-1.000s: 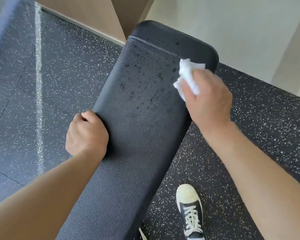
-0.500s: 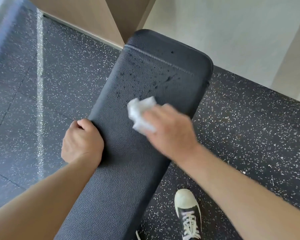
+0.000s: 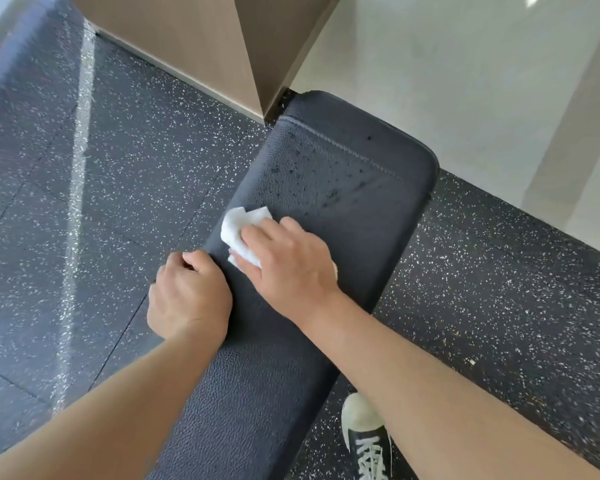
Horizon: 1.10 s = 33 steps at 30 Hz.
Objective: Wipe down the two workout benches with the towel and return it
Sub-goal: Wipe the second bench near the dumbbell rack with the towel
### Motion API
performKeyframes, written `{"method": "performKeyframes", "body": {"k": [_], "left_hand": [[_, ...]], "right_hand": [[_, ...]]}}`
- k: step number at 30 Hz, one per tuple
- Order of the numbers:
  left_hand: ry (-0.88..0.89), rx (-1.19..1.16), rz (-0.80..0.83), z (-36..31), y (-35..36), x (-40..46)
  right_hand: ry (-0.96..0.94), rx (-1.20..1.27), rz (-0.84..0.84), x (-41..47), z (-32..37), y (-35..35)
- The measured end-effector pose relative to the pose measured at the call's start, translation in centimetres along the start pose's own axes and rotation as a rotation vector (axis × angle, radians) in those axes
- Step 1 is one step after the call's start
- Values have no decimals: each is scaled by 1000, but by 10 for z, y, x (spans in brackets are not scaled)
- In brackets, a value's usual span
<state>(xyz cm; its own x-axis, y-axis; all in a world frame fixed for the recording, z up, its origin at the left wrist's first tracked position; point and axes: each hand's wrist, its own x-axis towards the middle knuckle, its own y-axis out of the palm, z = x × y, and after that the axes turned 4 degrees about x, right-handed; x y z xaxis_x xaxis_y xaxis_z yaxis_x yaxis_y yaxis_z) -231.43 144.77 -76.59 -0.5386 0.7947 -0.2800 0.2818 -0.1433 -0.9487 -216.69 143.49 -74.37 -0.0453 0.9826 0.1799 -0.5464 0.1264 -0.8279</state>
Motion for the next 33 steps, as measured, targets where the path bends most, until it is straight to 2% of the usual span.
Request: {"method": "performKeyframes", "body": {"k": [4, 7, 12, 17, 23, 27, 30, 33], "left_hand": [[13, 15, 30, 1, -2, 1], [127, 36, 93, -1, -5, 5], [334, -44, 222, 5, -14, 24], [397, -53, 107, 9, -9, 20], [423, -70, 96, 10, -8, 21], [409, -42, 99, 10, -7, 21], [418, -51, 102, 9, -8, 21], [435, -57, 116, 10, -8, 23]], "right_hand": [[-16, -129, 66, 60, 14, 19], [-90, -108, 141, 71, 7, 16], [-134, -171, 62, -7, -63, -44], [-205, -222, 90, -69, -111, -83], [-205, -178, -23, 26, -58, -22], [-160, -152, 3, 106, -21, 17], [-196, -128, 63, 117, -24, 18], [-239, -82, -5, 84, -56, -11]]}}
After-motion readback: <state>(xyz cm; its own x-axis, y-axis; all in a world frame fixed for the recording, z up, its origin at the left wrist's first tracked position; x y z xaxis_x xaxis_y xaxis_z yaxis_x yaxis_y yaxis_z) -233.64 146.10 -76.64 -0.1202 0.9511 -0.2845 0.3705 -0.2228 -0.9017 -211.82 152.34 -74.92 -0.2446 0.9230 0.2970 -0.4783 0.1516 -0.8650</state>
